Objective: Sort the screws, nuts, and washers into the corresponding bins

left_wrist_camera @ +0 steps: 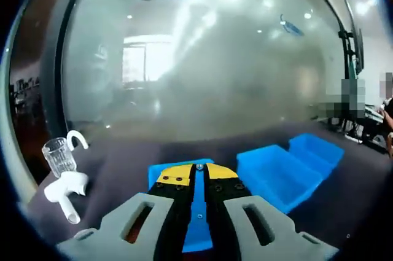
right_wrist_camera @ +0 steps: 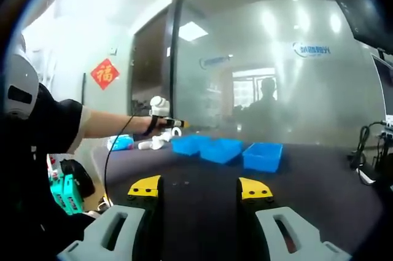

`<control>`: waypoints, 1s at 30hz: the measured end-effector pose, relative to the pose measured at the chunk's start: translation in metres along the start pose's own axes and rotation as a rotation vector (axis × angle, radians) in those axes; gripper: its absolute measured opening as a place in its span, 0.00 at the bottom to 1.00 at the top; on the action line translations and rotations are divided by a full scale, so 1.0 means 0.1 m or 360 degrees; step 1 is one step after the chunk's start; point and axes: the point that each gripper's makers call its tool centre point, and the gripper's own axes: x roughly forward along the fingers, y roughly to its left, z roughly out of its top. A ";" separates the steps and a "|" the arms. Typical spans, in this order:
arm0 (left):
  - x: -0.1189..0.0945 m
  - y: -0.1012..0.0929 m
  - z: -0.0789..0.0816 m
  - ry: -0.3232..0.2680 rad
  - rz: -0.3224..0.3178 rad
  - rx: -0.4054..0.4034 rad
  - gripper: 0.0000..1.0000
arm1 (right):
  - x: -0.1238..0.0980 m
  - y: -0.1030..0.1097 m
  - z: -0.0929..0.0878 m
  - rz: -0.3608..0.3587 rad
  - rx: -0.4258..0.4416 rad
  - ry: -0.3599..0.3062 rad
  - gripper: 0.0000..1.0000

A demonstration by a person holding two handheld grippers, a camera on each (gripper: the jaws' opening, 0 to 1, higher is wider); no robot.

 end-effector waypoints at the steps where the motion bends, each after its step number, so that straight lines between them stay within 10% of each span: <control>1: -0.01 -0.02 0.01 -0.0005 -0.0005 0.0003 0.07 | 0.00 0.00 0.01 0.0000 0.0003 -0.0004 0.43; 7: -0.07 -0.13 0.04 0.0003 -0.0033 0.0095 0.32 | 0.00 0.04 0.00 0.0014 0.0005 -0.0007 0.43; 16: -0.42 -0.33 0.12 -0.0071 -0.0095 0.0102 0.35 | 0.01 0.07 0.01 0.0034 0.0033 -0.0036 0.43; 30: -1.52 -0.92 0.20 -0.0232 -0.0339 0.0116 0.34 | 0.07 0.09 0.06 0.0064 0.0044 -0.0070 0.43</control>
